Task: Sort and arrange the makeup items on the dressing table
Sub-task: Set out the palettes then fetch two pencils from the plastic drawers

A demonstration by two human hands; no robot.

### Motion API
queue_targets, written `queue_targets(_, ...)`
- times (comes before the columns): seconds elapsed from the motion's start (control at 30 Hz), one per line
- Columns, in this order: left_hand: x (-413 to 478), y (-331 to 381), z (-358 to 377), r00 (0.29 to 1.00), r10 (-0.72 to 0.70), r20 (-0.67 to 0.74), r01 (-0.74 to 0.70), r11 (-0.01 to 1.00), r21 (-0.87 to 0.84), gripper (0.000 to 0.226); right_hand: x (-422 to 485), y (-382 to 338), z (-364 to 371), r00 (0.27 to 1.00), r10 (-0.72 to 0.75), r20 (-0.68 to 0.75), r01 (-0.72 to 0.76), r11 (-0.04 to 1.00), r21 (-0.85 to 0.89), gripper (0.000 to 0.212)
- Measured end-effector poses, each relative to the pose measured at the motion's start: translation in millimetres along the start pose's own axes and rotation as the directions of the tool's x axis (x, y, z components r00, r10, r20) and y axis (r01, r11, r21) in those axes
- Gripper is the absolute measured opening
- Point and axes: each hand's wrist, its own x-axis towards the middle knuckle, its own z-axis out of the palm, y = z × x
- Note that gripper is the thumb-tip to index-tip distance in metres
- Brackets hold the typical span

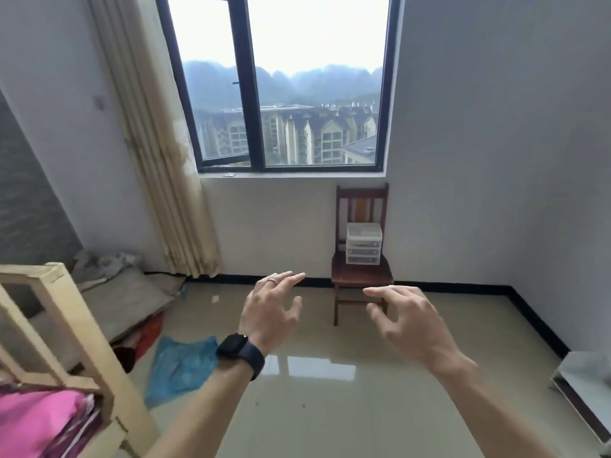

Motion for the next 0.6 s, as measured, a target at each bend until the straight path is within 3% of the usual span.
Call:
queue_targets(0.27,173.9,-21.1,58.5,0.982,0.151,0.11,-0.146,0.988,-0.05,0.046,147.4,43.5,16.6,0.99,0.102,-0.097,-0.108,0.992,-0.067,0.029)
queue_targets(0.6,362.3,-59.8,185.1,0.956,0.218,0.195,-0.22,0.975,-0.009,0.047,312.0,148.6,60.4,0.979,0.186,-0.084,-0.191,0.979,-0.065,0.032)
